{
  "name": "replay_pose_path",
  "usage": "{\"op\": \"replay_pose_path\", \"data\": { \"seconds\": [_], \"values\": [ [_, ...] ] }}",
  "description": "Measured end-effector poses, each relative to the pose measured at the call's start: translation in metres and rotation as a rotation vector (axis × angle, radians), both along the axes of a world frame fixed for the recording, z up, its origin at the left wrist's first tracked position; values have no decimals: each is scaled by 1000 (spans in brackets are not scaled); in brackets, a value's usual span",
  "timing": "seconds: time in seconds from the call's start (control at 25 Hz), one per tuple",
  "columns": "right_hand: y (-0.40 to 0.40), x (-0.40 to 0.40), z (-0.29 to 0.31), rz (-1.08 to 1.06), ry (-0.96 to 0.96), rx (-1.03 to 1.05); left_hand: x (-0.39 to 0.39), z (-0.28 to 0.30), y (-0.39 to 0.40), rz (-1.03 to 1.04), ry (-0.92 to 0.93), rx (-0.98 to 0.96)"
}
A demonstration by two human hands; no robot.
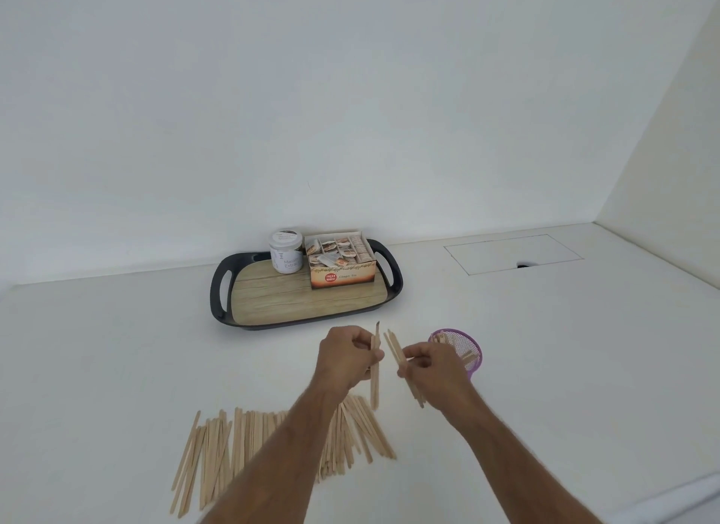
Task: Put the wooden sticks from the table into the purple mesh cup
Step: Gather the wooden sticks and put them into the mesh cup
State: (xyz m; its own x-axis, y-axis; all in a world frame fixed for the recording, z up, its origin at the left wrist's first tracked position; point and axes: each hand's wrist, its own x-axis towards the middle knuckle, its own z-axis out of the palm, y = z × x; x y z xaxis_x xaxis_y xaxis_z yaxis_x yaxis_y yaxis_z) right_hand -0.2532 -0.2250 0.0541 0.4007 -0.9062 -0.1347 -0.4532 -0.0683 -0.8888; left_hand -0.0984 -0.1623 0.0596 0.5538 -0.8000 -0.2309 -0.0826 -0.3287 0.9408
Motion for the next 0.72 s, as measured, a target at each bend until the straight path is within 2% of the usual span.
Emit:
{"op": "replay_pose_path", "data": {
  "seconds": [0.16, 0.36, 0.56, 0.72],
  "values": [
    [-15, -16, 24, -82, -125, -51, -22, 16, -20, -27, 66, -134],
    [-41, -35, 36, -236, -170, -164, -47, 34, -46, -20, 59, -262],
    [-54, -46, 27, -277, -123, -177, -68, 38, -67, -35, 1, -312],
    [-55, -50, 15, -248, -28, -224, -79, 22, -74, -89, -125, -223]
  ]
}}
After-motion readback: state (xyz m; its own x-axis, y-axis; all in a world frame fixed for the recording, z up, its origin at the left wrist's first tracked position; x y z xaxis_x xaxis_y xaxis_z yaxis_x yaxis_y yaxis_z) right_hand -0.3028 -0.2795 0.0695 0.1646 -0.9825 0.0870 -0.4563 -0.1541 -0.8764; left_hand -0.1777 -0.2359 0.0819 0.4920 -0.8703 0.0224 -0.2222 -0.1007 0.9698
